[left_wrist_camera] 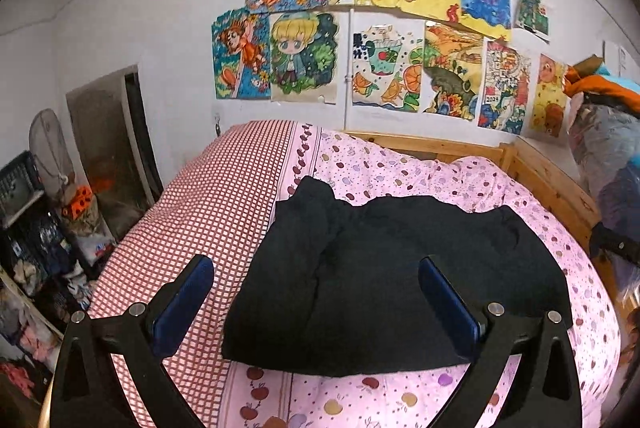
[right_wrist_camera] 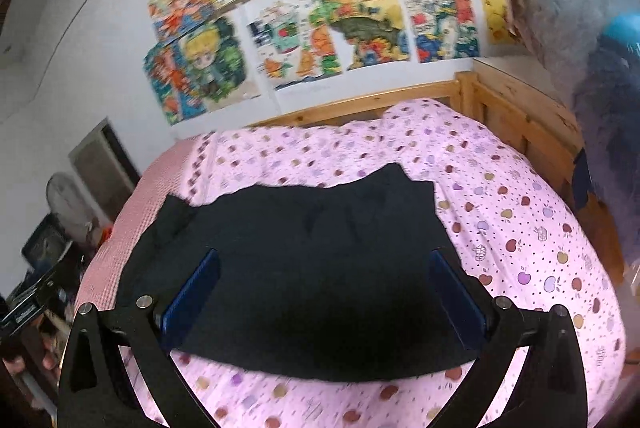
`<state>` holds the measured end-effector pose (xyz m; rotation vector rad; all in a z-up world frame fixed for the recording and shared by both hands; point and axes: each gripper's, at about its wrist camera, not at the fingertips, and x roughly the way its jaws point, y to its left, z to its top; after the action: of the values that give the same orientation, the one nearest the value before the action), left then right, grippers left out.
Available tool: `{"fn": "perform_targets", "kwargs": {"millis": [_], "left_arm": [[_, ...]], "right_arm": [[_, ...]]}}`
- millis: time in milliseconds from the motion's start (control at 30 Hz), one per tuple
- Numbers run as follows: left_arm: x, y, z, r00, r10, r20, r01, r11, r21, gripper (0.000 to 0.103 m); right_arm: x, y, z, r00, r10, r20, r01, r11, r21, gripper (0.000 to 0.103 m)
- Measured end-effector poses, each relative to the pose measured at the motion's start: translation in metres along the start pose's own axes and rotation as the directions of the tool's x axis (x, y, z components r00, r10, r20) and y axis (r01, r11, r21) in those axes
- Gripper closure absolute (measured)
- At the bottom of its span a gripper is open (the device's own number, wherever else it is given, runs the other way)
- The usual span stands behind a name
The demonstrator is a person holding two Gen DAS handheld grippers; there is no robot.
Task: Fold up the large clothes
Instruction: 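Raise both grippers away from the folded jacket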
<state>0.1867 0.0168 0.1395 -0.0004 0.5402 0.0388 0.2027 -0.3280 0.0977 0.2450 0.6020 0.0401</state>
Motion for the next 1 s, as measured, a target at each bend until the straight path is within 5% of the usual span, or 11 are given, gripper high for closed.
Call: {"fn": "perform_targets", "kwargs": {"millis": [67,233,500,733,1000], "left_arm": [[-0.01,-0.005,-0.001,0.999,0.038,0.013,-0.039,0.999,0.031,0.0],[-0.04,-0.014,-0.005,0.997,0.002,0.077,-0.005,0.999,0.045,0.0],[-0.082,-0.021,-0.02,0.988,-0.04,0.15,0.029,0.997,0.071,0.0],[-0.115,-0.021,-0.042,0.975,-0.024,0.219,0.001,0.995,0.104,0.0],[-0.13,-0.025,-0.063,0.973,-0.019,0.232,-0.006,0.994,0.108,0.0]], "right_arm": [[-0.014,0.011,0.002,0.999,0.014,-0.03,-0.016,0.998,-0.059,0.002],[-0.054,0.032,0.007,0.997,0.001,-0.074,-0.014,0.983,-0.18,0.002],[-0.11,0.054,-0.018,0.999,0.023,0.029,-0.015,0.973,-0.229,0.002],[-0.132,0.065,-0.051,0.992,0.055,0.115,-0.017,0.952,-0.306,0.002],[-0.132,0.056,-0.072,0.984,0.083,0.159,-0.039,0.963,-0.266,0.002]]}}
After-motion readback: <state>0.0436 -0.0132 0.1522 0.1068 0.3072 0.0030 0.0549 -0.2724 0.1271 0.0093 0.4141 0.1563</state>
